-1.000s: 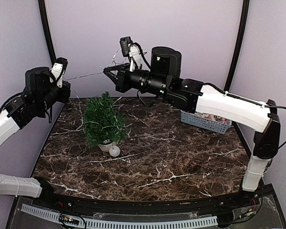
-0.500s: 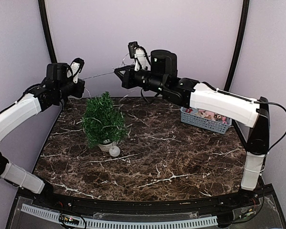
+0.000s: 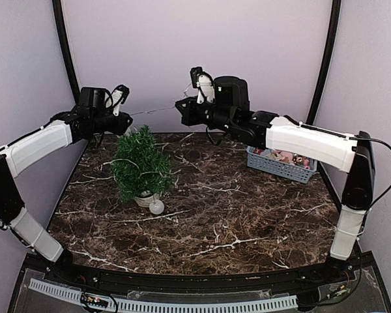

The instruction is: Decorate the small christmas tree

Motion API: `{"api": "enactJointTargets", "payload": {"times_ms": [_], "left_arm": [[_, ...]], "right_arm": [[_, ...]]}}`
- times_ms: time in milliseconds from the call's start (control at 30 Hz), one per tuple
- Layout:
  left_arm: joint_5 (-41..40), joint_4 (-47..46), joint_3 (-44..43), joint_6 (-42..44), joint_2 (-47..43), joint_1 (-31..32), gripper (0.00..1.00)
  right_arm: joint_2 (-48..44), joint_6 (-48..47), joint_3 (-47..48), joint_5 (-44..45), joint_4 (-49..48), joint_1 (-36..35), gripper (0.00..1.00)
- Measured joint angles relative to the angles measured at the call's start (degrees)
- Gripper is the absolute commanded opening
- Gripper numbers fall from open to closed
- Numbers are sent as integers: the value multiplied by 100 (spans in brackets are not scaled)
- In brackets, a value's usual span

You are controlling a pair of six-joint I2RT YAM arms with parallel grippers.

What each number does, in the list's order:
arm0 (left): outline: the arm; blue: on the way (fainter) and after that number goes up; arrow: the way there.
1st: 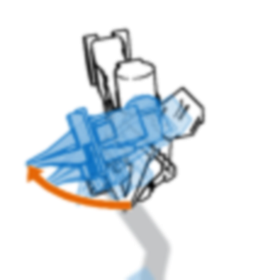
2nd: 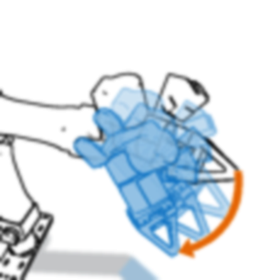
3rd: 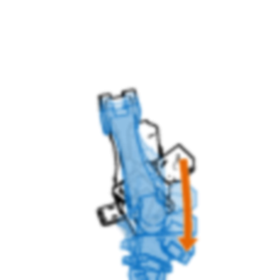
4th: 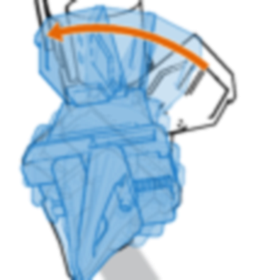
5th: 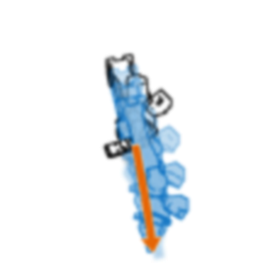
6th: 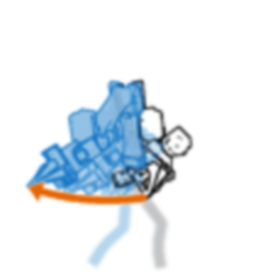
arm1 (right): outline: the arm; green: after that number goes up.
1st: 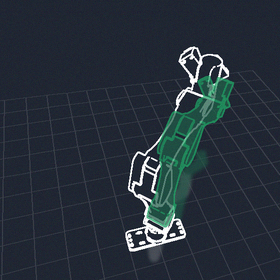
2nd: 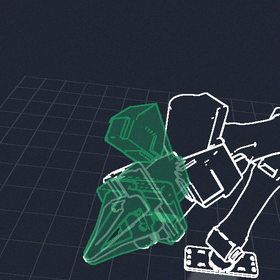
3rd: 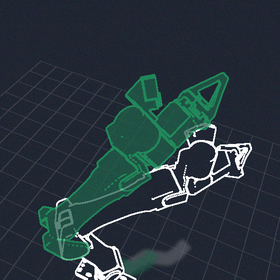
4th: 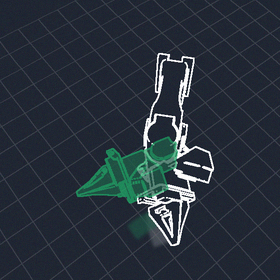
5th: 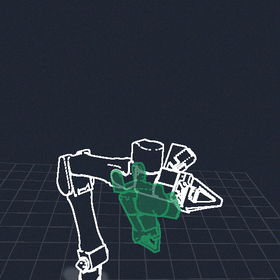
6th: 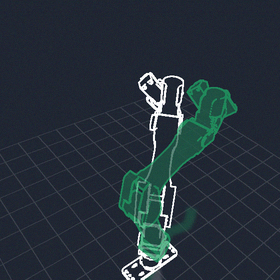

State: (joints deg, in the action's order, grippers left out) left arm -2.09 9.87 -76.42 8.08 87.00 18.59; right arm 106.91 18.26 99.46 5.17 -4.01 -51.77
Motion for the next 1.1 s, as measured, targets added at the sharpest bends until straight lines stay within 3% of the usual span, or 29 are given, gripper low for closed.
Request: {"api": "enactJointTargets", "payload": {"times_ms": [100, 167, 300, 667, 900, 1100], "left_arm": [[358, 46, -22, 46, 55, -11, 77], [625, 50, -20, 48, 28, -13, 87], [1228, 98, 101, 136, -262, -35, 93], [2581, 525, 122, 221, -1097, -44, 95], [2682, 267, 404, -254, -1403, -44, 86], [2844, -210, 1207, -1016, -2315, 79, 82]], "right_arm": [[-240, -17, -332, 168, 33, 46, 0], [-461, -28, -588, 267, 55, 63, 0], [-918, -81, -942, 415, 98, 72, 0], [-1672, -173, -1565, 382, 118, 74, 0], [-1676, -319, -1709, -402, 151, 24, 0], [-1733, -404, -1779, -1034, 166, -219, 0]]}}
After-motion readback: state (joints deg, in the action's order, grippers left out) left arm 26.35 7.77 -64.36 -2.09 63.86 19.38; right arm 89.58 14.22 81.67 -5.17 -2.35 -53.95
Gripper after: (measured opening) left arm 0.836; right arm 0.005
